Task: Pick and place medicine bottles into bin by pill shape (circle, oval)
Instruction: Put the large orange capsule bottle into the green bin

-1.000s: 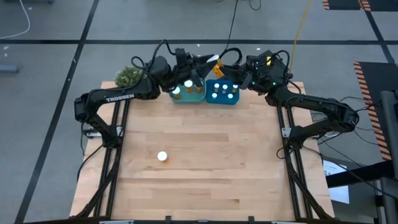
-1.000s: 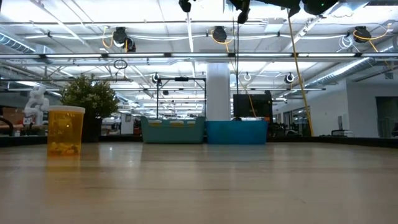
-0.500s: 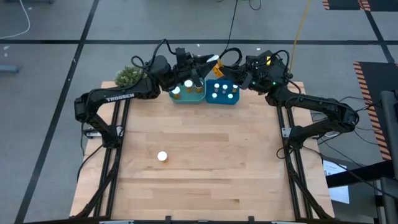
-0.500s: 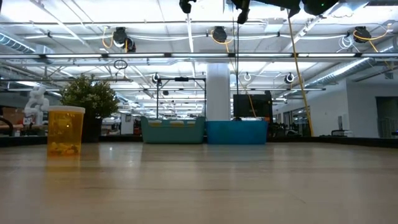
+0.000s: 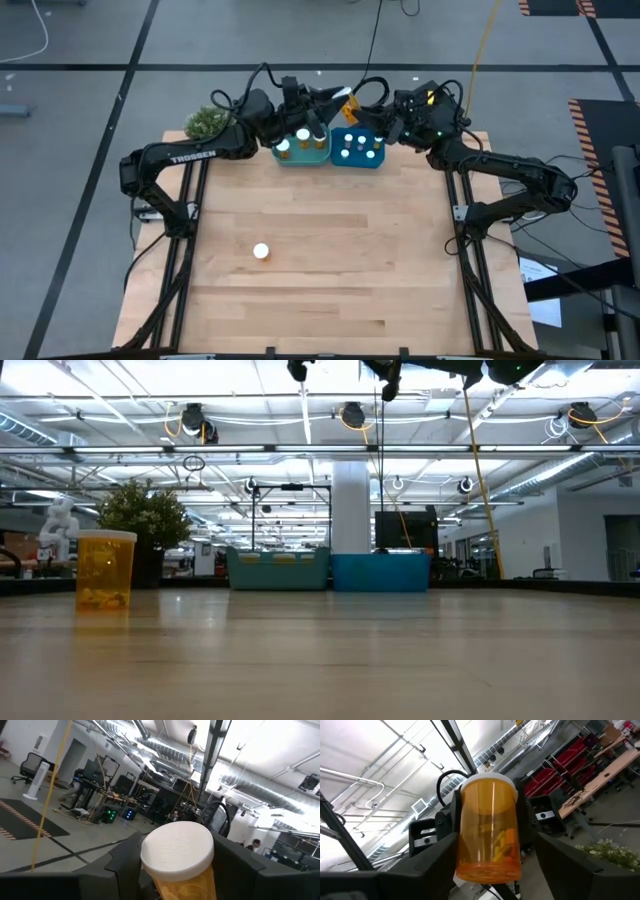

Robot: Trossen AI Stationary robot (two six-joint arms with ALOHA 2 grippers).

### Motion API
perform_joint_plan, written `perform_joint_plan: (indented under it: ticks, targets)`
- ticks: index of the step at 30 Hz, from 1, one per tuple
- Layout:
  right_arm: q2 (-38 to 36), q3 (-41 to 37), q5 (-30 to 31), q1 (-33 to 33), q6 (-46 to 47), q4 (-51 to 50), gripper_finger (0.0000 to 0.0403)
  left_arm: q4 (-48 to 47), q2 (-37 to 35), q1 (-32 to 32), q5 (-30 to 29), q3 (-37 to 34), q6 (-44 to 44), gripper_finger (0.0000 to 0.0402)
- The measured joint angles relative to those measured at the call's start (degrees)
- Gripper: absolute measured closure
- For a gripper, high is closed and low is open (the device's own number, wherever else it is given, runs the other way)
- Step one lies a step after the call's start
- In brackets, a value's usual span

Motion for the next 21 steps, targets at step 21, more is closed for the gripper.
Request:
perform_joint_plan:
  ticks: [21]
  targets:
    - [0.0, -0.1, -4.0, -2.7, 0.7, 0.3, 0.0224, -2.8, -0.2, 3.4, 10.6, 0.0, -5.3, 0.013]
